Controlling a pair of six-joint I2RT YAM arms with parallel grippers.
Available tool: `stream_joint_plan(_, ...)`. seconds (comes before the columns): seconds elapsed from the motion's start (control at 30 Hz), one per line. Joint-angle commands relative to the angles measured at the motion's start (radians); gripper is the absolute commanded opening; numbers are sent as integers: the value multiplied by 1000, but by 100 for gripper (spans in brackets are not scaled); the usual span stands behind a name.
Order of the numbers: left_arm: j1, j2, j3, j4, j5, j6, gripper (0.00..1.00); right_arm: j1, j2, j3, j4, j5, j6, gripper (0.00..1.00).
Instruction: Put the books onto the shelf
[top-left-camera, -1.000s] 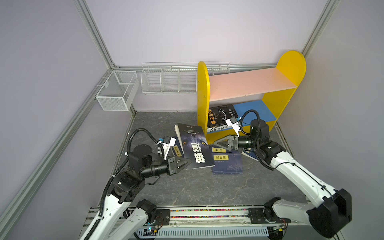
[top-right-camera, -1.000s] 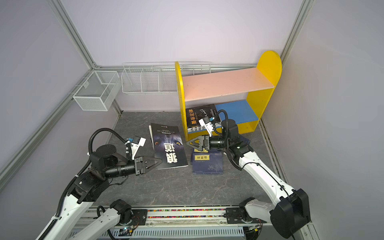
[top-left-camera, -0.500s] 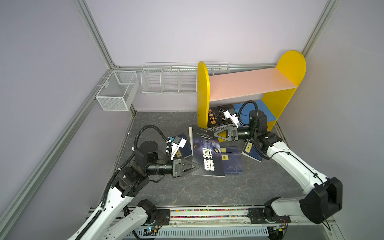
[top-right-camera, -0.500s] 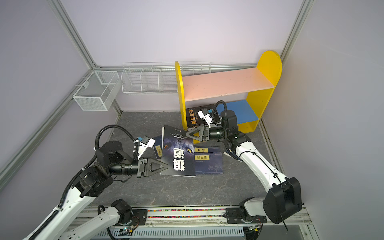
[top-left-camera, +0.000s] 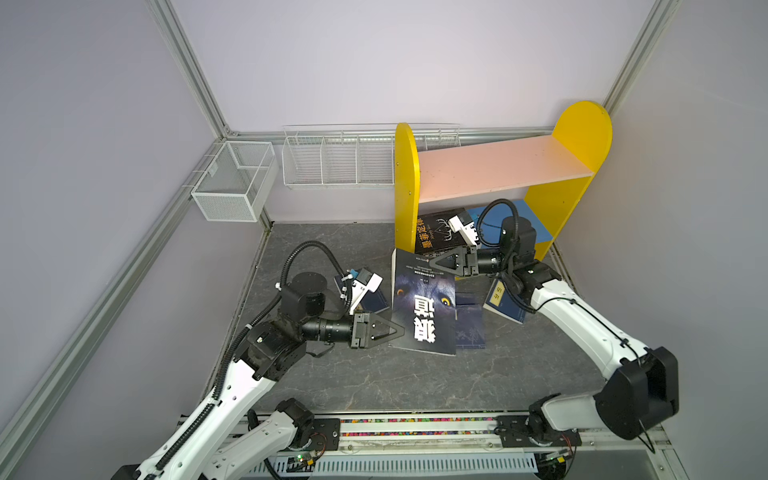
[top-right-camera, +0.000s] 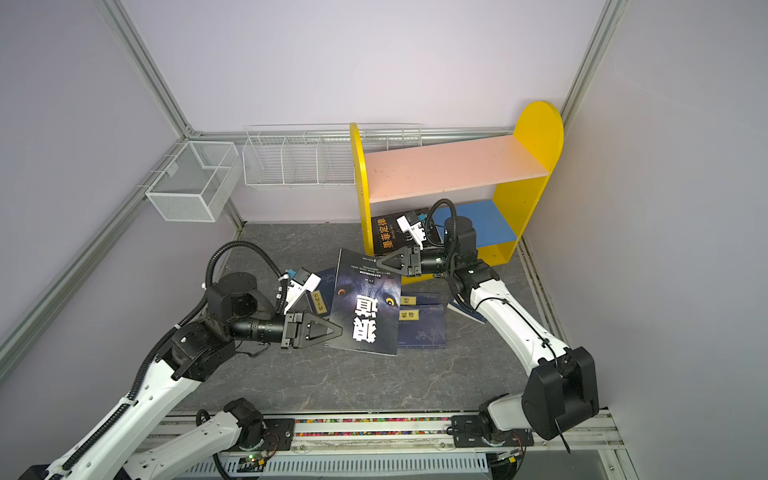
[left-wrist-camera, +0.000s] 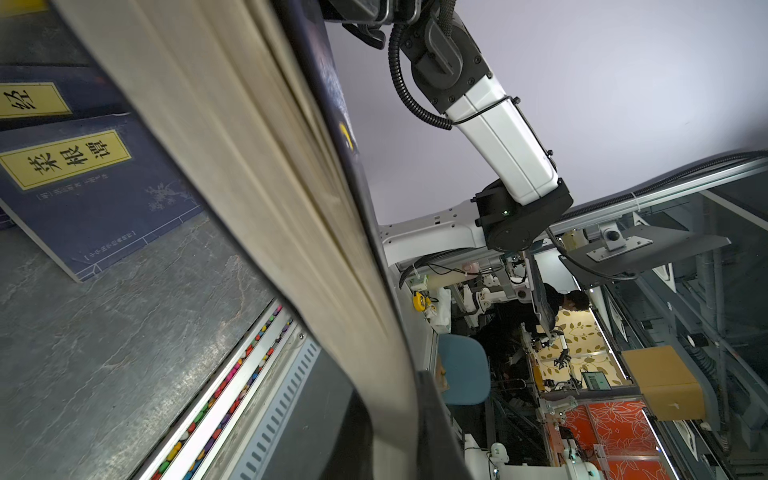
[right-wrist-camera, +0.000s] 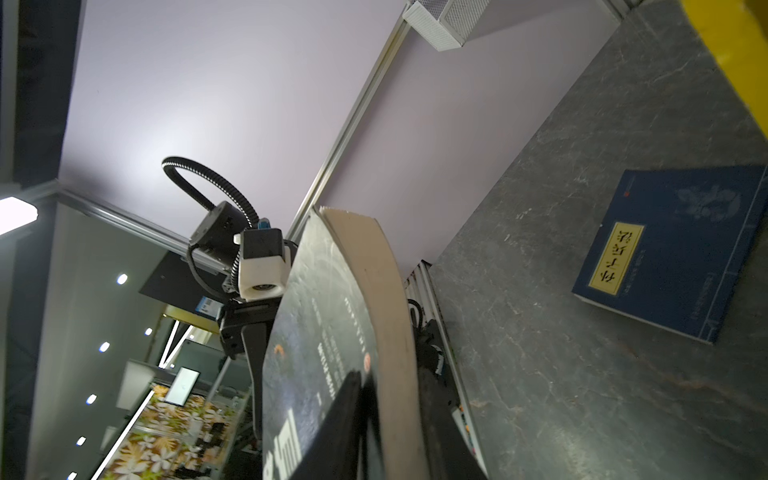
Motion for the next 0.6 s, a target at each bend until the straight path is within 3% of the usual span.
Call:
stream_joint_plan(0.0, -2, 10, 82, -18, -95, 80, 0, -22, -25, -20, 75, -27, 53, 18)
stream_joint_plan(0.13, -2, 26, 110, 31, -273, 52, 0, -63, -86, -57, 85, 13, 80, 13)
stream_joint_plan(0.2, -2, 53, 130, 75, -302, 35, 2, -86, -121, -77, 100, 29, 107, 9)
stream_joint_plan(0.33, -2, 130, 197, 116, -391, 13, 46, -152, -197, -117, 135, 62, 185, 8)
stream_joint_plan(0.4, -3, 144, 206, 152, -469, 14, 60, -209, -244, -135, 139, 91, 209, 8)
stream_joint_plan(0.47, -3, 145, 189, 210, -557, 7, 70, -281, -289, -144, 120, 125, 233, 8)
stream_joint_plan(0.57, -11, 151, 145, 320, -628, -18, 77, -390, -338, -153, 128, 152, 302, 7)
